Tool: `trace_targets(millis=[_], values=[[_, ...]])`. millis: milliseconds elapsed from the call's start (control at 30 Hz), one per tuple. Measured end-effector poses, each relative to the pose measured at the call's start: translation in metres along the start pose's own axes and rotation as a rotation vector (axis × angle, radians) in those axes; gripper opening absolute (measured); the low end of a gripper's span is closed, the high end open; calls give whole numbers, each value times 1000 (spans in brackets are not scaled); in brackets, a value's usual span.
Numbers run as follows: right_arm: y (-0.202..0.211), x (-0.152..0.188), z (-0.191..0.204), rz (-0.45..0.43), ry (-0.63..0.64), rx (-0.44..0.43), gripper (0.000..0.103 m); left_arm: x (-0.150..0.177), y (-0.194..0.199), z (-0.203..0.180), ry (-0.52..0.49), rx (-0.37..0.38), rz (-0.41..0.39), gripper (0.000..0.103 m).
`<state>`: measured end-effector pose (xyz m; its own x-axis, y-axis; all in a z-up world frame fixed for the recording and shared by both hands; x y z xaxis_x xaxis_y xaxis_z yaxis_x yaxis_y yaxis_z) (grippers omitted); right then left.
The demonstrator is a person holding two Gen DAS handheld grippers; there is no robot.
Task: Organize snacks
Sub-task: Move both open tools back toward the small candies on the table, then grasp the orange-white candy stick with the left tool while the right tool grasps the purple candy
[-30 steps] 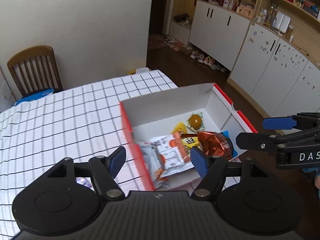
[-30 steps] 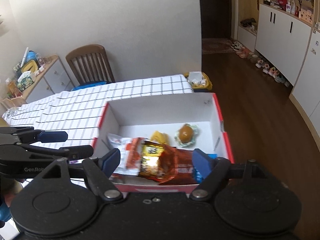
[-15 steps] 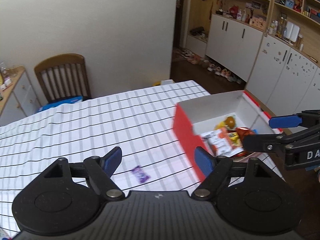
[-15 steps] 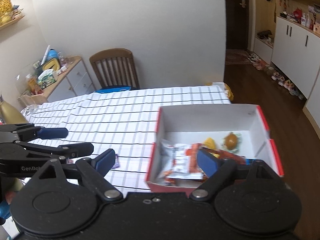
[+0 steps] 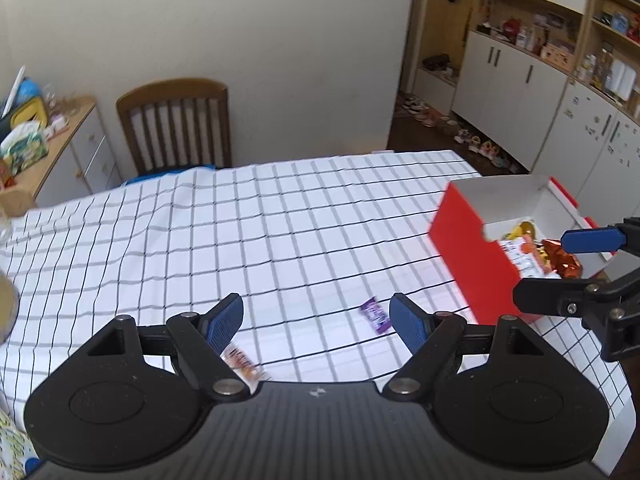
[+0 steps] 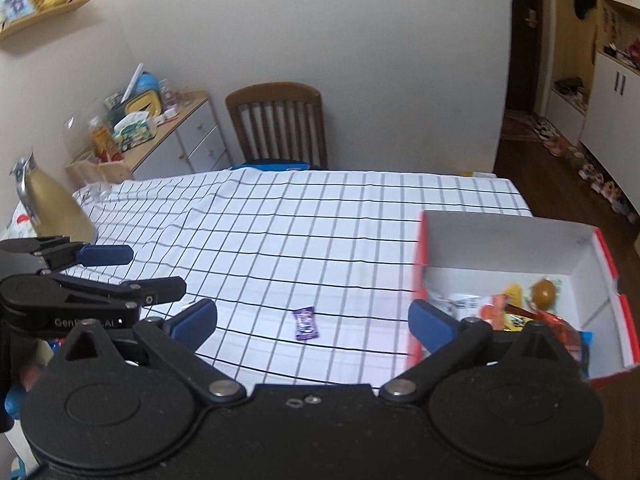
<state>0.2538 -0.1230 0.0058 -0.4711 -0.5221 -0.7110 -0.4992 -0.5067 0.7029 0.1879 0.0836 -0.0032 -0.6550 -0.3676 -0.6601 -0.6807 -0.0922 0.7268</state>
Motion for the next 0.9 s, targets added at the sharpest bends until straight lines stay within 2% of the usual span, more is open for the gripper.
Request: trace_targets(millis=[267, 567, 900], values=[[-39, 5, 20, 28, 23, -19, 103, 15, -24, 50, 137, -56, 20, 80], [-91, 17, 26, 83, 29, -17, 102, 37, -62, 77, 203, -120, 74, 80], [-137, 31, 25, 167, 43, -16, 91, 52, -105, 99, 312, -152, 169, 80]])
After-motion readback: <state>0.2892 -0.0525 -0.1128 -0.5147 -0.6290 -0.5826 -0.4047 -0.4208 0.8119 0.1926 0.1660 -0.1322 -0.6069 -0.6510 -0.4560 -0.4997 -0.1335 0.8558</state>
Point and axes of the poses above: each gripper's, at about its wrist camera, not at the fingertips, and y roughly against the way its jaws point, z to its left, x to its underside, the point moved 2 cm from there along -y, roughly the way its jaws point, and after that the axes turned 12 degrees about y, right-handed, at the moved point
